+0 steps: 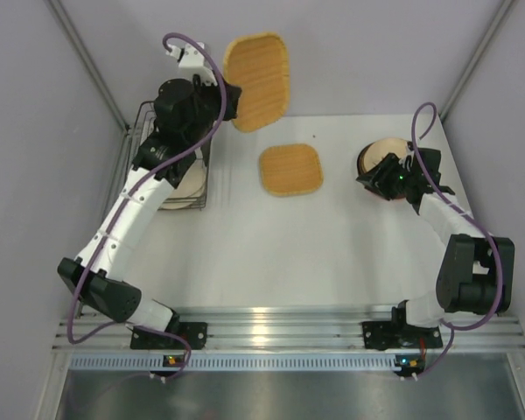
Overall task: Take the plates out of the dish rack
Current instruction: Place the plate on the table
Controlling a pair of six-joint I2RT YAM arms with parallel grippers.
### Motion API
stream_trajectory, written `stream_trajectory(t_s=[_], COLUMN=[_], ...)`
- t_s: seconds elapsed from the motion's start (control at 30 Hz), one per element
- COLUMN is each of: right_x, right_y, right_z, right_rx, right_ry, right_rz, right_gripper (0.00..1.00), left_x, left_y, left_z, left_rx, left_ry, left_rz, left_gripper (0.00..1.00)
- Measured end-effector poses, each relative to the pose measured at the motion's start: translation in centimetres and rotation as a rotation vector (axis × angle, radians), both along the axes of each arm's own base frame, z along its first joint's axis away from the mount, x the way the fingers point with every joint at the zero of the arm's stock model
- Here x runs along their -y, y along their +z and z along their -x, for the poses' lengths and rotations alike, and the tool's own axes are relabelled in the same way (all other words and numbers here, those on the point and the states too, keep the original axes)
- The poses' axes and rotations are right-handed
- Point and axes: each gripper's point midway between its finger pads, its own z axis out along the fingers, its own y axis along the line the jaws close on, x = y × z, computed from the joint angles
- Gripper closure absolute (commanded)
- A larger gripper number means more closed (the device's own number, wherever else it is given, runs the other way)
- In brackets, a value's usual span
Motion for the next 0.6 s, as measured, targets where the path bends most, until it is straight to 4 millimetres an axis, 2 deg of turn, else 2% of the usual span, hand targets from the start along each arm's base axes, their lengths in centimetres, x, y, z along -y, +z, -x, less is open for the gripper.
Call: stream_trajectory(t_s=[0.07,0.17,0.4,0.5,0.6], right_x=[0.0,0.0,0.1,0.4,0.8], right_y=[0.0,0.0,-0.1,0.0,0.3], right_z=[0.0,0.0,0.0,0.1,0.1], right_rx=[-0.001,-0.001,-0.001,0.000,0.009], right_ry=[-0.001,-0.001,-0.001,-0.007,-0.013], right_rz=[0.000,0.001,0.004,0.005,0.010], right_gripper=[0.53,0.53,0.53,0.53,0.53], left_x=[2.2,4.9,7.8,8.5,8.7], left_y=[-1.7,-5.9,-19.4,-22.9,-24.3], left_z=[-0.1,-0.9,-4.8,-6.0,-6.8], left_rx=[-0.036,-0.135,-0.438,-0.514,-0.538], left_ry=[-0.099,-0.203,-0.239,-0.243,-0.247], left_rz=[0.054,0.130,0.245,0.286,0.317], left_gripper=[1.00,1.00,1.00,1.00,1.00])
